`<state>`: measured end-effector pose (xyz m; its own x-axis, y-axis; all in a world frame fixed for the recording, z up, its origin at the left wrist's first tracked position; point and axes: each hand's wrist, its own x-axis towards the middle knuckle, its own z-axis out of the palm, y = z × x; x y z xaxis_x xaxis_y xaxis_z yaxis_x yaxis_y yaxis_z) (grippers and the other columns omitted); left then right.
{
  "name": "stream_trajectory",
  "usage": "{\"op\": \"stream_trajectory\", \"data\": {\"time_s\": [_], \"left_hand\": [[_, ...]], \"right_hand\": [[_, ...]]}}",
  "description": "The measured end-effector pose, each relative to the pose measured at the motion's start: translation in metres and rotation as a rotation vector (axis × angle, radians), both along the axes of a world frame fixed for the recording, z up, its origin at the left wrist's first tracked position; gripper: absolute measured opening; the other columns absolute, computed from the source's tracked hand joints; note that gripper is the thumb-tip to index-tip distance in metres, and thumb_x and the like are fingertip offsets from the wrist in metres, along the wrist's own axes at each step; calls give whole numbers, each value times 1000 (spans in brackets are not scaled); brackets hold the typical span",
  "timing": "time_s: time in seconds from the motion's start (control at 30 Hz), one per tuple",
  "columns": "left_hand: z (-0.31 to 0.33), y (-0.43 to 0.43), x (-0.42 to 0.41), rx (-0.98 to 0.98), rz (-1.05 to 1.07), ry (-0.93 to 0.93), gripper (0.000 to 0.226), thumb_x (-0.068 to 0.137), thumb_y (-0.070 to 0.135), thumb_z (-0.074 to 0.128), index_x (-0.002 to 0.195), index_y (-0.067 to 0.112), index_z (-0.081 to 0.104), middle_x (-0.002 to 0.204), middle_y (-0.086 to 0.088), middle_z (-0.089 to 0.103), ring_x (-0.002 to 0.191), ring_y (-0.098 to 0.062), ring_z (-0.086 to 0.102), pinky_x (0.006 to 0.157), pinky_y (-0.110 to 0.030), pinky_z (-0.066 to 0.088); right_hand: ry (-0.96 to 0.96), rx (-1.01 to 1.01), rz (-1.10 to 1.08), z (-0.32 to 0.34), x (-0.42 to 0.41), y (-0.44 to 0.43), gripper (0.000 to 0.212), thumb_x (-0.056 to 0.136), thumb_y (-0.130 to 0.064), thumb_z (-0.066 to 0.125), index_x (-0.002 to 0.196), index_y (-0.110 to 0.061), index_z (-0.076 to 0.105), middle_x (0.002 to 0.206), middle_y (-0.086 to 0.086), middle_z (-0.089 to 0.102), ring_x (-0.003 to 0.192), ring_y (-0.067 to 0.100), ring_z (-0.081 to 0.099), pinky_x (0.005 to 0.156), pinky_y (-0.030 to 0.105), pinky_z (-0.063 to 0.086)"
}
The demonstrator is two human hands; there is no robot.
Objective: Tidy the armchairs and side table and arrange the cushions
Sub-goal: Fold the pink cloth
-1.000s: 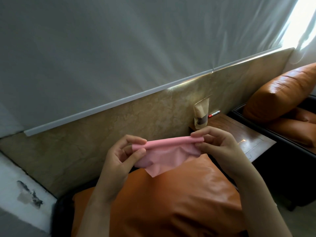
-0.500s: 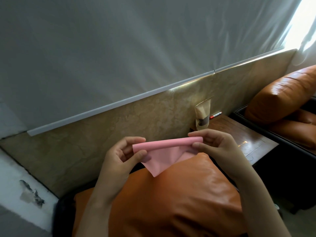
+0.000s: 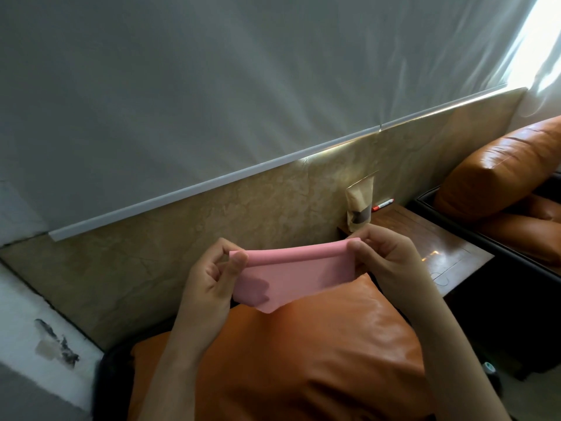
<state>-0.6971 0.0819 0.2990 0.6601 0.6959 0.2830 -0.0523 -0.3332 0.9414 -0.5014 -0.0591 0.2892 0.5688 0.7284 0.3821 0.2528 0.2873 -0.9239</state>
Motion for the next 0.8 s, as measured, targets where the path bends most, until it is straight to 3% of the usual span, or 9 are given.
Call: {"op": "stream_trajectory", "data": {"time_s": [0.13, 0.23, 0.4, 0.53, 0.8], "left_hand": [[3, -3, 0, -58, 14, 4, 25, 87, 38, 50, 86, 14, 57, 85, 4, 64, 80, -18, 67, 51, -40, 58], [4, -3, -1, -62, -4, 15, 16, 89, 33, 51, 86, 20, 59, 85, 4, 65, 77, -18, 67, 52, -42, 58], [0, 0, -4, -178, -42, -32, 13, 86, 27, 55, 94, 19, 62, 87, -8, 69, 77, -24, 67, 60, -35, 53], [-2, 2, -4, -200, -47, -76, 13, 82, 27, 55, 92, 23, 63, 84, -1, 69, 76, -17, 66, 61, -26, 54], [1, 0, -6, -216, -61, -130, 16, 81, 20, 53, 96, 17, 60, 90, -5, 71, 82, -25, 71, 75, -27, 58]], "right_hand": [[-17, -23, 4, 1, -1, -1, 25, 81, -25, 58, 80, -1, 64, 56, 5, 60, 48, 12, 55, 43, 24, 48], [-22, -8, 11, 0, 0, -2, 18, 82, -21, 61, 86, -4, 68, 62, 10, 64, 50, 17, 57, 46, 26, 48], [54, 50, 59, 1, 0, -6, 13, 79, -10, 65, 90, -8, 71, 71, 4, 71, 66, 8, 64, 60, 18, 49], [89, 93, 126, 2, -2, -7, 22, 76, -6, 66, 91, -19, 76, 82, 5, 73, 78, 10, 66, 68, 19, 51], [86, 106, 102, 4, -6, -7, 31, 75, -4, 65, 92, -27, 78, 90, 2, 75, 86, 10, 68, 74, 19, 52]]}}
